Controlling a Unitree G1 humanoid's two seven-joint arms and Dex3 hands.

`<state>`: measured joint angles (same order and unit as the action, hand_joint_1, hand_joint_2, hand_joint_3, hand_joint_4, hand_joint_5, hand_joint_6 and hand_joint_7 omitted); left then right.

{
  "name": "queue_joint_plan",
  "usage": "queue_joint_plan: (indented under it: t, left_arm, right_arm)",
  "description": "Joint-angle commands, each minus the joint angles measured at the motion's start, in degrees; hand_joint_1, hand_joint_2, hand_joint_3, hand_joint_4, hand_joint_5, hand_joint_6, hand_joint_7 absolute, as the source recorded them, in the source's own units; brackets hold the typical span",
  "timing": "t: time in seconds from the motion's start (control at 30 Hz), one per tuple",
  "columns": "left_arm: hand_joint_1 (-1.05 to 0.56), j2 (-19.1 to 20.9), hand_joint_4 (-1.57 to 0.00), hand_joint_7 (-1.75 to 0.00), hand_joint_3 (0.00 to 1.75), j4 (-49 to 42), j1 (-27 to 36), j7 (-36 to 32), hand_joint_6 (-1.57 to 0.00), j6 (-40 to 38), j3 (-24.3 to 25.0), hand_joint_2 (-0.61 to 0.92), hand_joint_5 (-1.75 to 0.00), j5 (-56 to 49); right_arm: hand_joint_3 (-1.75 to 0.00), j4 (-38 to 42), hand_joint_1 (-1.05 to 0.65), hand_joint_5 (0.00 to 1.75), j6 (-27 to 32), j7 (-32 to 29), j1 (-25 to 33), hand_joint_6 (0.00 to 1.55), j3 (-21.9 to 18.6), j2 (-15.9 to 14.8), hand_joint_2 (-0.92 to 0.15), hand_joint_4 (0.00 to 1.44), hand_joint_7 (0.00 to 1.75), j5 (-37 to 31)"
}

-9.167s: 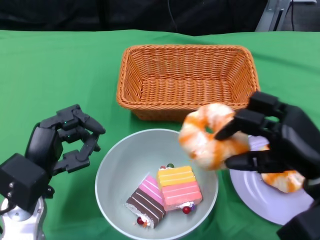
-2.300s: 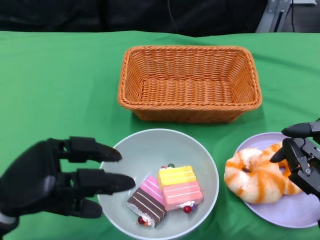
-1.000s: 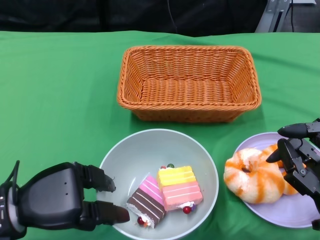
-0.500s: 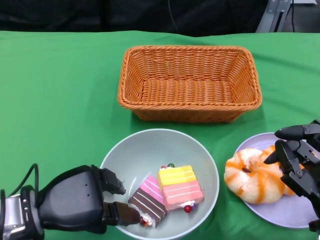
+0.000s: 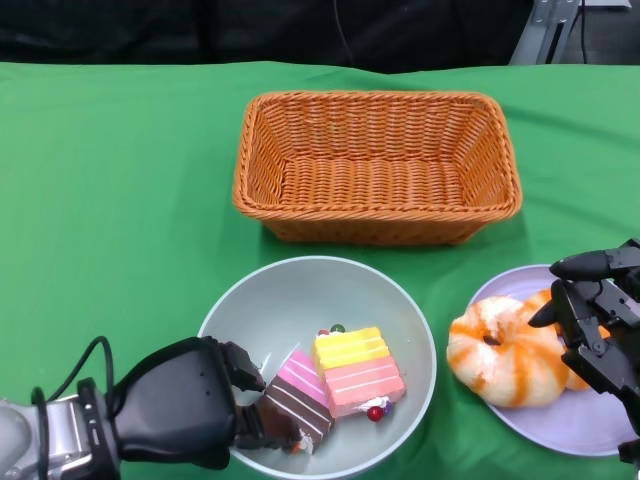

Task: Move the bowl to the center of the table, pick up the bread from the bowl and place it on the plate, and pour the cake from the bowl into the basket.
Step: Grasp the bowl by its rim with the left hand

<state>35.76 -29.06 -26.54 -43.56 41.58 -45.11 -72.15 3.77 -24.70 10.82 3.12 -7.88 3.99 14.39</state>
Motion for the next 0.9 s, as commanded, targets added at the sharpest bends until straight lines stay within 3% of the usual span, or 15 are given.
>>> queue_joint_plan:
  t: [0.03, 0.13, 0.2, 0.27, 0.4, 0.43, 0.47, 0.5, 0.53, 0.6, 0.8, 0.9]
  left_arm:
    - [-0.45, 0.14, -0.96, 0.0, 0.01, -1.43, -0.17, 4.74, -0.9, 0.02, -0.35, 0.74, 0.0, 1.15]
    - [-0.38, -0.05, -1.01, -0.02, 0.02, -1.84, -0.31, 7.32, -0.95, -0.06, -0.13, 0.78, -0.02, 2.54]
    - [-0.31, -0.23, -1.12, -0.08, 0.01, -3.12, -0.76, 7.85, -1.13, 0.89, 0.05, 0.79, -0.05, 3.86]
    - [-0.3, -0.4, -1.19, -0.08, 0.0, -4.26, -1.11, 8.04, -1.21, 1.43, 0.15, 0.78, -0.06, 4.69]
    - [-0.32, -0.8, -1.32, -0.07, 0.0, -6.21, -1.66, 7.63, -1.26, 2.3, 0.15, 0.77, -0.13, 5.64]
    - [-0.31, -0.96, -1.3, -0.05, 0.0, -6.66, -1.72, 7.15, -1.27, 2.51, 0.14, 0.77, -0.22, 5.74]
    - [-0.3, -1.07, -1.22, -0.03, 0.0, -6.99, -1.79, 6.77, -1.29, 2.58, 0.12, 0.77, -0.43, 5.75]
    - [-0.3, -1.16, -1.06, -0.01, 0.0, -7.29, -1.87, 6.41, -1.3, 2.86, 0.16, 0.77, -0.75, 5.94]
    - [-0.28, -1.29, -0.98, -0.01, 0.0, -7.75, -1.99, 6.04, -1.31, 3.43, 0.3, 0.78, -0.92, 6.42]
    - [-0.25, -1.57, -0.88, -0.01, 0.0, -8.86, -2.37, 5.28, -1.31, 4.75, 0.59, 0.78, -1.12, 7.41]
    - [-0.21, -2.77, -0.75, -0.03, 0.0, -11.7, -2.94, -0.57, -1.35, 6.65, 1.4, 0.8, -1.46, 7.95]
    - [-0.18, -3.54, -0.72, -0.04, 0.01, -13.5, -3.25, -3.29, -1.37, 7.96, 1.72, 0.82, -1.54, 8.5]
  right_arm:
    - [-0.71, -0.75, -0.08, 1.51, 0.22, -0.04, 0.66, 0.75, -0.33, -0.39, -0.72, 0.74, 1.07, 0.83]
    - [-0.7, -0.18, -0.09, 1.5, -0.55, 0.03, 0.48, 0.75, -0.42, -0.41, -0.72, 0.75, 1.07, 0.58]
    - [-0.69, 0.07, -0.09, 1.51, -0.92, -0.32, 0.44, 0.75, -0.45, -0.3, -0.73, 0.75, 1.07, 0.08]
    - [-0.69, 0.33, -0.08, 1.51, -1.15, -0.46, 0.38, 0.75, -0.49, -0.24, -0.73, 0.75, 1.07, -0.14]
    - [-0.7, 0.52, -0.08, 1.51, -1.28, -0.26, 0.33, 0.76, -0.48, -0.24, -0.73, 0.75, 1.07, 0.07]
    - [-0.7, 0.47, -0.08, 1.51, -1.22, -0.24, 0.34, 0.76, -0.46, -0.22, -0.73, 0.75, 1.07, 0.12]
    - [-0.7, 0.35, -0.08, 1.5, -1.11, -0.32, 0.41, 0.76, -0.44, -0.2, -0.73, 0.75, 1.07, 0.09]
    - [-0.7, 0.16, -0.08, 1.5, -0.97, -0.5, 0.5, 0.75, -0.4, -0.11, -0.73, 0.75, 1.07, 0.01]
    - [-0.7, 0.4, -0.08, 1.49, -1.49, -0.57, 0.47, 0.75, -0.42, -0.05, -0.73, 0.75, 1.07, -0.25]
    - [-0.7, 1.2, -0.08, 1.49, -2.55, -0.52, 0.27, 0.75, -0.52, -0.02, -0.73, 0.76, 1.07, -0.57]
    - [-0.7, 1.89, -0.09, 1.49, -3.11, -0.51, -0.01, 0.77, -0.5, -0.09, -0.73, 0.77, 1.06, -0.67]
    - [-0.71, 1.63, -0.09, 1.49, -2.97, -0.75, 0.11, 0.76, -0.42, 0.0, -0.73, 0.77, 1.06, -0.93]
